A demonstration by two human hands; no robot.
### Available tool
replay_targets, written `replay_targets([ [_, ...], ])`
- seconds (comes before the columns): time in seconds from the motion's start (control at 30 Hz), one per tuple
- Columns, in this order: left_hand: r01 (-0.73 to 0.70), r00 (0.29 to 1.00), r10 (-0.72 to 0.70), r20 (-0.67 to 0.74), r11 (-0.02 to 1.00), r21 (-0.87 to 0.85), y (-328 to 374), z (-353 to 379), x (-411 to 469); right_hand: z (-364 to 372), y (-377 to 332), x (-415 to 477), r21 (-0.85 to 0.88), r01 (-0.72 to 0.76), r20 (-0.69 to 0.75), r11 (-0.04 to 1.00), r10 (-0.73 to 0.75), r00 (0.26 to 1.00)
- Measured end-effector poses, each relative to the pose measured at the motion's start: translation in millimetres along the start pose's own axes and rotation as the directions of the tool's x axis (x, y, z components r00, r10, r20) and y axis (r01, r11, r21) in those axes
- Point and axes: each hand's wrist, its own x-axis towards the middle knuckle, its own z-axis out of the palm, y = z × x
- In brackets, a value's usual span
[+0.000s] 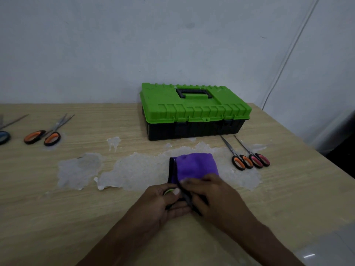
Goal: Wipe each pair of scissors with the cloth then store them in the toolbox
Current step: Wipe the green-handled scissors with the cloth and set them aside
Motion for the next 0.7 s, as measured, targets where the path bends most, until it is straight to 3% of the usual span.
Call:
replay_targets([
  [0.07,-0.002,1.000,0.002,-0.001,1.000,-0.002,-1,0,0,-4,-1,-2,-0.091,-0.007,-0.042,0.996,0.003,0.999],
  [0.2,-0.010,1.000,0.010,0.009,1.000,0.021,-2,0,-1,-4,-7,-10,-0.138,0.052,0.012,0.989,-0.051,0.999],
  [0.33,-0.020,1.000,0.020,0.006,1.000,-0.020,-1,2,-2,-4,12,3,-0.114,-0.034,0.040,0.993,0.039,0.998],
  [0.7,0.006,0.998,-0.005,-0.060,1.000,0.006,0,2,-2,-1,37,32,-0.075,-0.238,-0.059,0.968,0.234,0.970],
])
